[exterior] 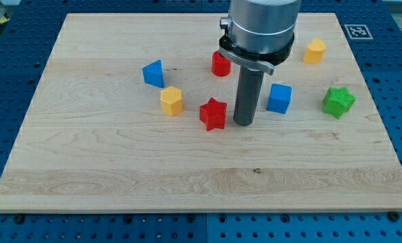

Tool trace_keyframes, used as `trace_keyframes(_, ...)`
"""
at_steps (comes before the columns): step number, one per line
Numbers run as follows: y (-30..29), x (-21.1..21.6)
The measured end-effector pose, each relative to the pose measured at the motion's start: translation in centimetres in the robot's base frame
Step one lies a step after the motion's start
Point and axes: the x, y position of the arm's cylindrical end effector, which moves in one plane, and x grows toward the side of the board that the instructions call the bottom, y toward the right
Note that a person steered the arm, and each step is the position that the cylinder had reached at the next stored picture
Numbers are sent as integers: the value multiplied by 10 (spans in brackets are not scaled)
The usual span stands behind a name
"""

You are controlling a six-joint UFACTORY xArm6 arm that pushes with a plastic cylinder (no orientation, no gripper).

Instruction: Move the red star bottom right to the yellow hexagon

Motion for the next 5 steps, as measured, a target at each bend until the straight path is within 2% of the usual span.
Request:
trace_keyframes(2,-61,-3)
trace_keyframes(3,-61,-3)
trace_keyframes(4,-26,-15)
trace_keyframes(5,-23,-48)
